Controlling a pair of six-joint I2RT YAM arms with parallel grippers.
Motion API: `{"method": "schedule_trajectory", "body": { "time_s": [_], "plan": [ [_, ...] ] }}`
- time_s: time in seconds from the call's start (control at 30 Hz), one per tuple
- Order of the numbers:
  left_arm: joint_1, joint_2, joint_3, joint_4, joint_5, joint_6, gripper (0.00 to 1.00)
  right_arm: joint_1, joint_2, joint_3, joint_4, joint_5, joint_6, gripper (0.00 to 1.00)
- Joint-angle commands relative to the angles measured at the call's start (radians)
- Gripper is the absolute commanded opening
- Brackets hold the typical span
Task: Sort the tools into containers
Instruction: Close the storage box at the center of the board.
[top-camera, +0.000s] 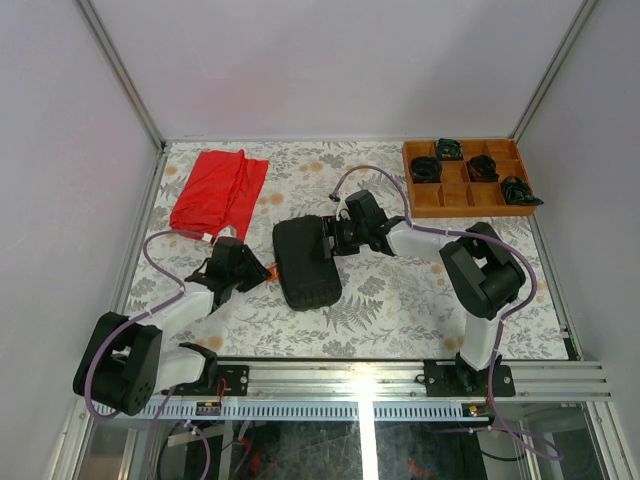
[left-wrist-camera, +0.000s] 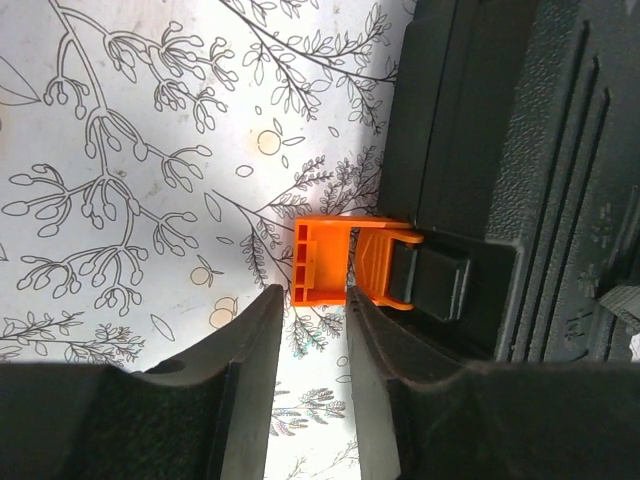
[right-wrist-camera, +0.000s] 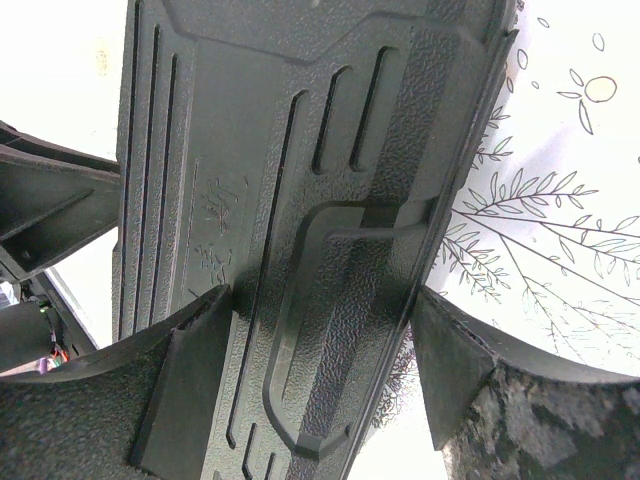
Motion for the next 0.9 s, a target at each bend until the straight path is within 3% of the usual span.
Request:
{"method": "schedule_trajectory", "body": {
  "time_s": [0.0,0.33,0.87],
  "plan": [
    [0.008,0.014,-0.015,0.030,-0.014,0.006,0.30,0.027,0.052,-0.026,-0.157,0.060,-0.090,0.41],
    [0.016,0.098,-0.018,0.096,0.028,-0.002,0.30,0.027,0.053,-0.025,-0.157,0.057,-0.090,0.41],
    [0.059,0.075,-0.122,0.368,0.263,-0.069,0.28,0.026,0.055,-0.031,-0.157,0.057,-0.093,0.41]
  ]
}}
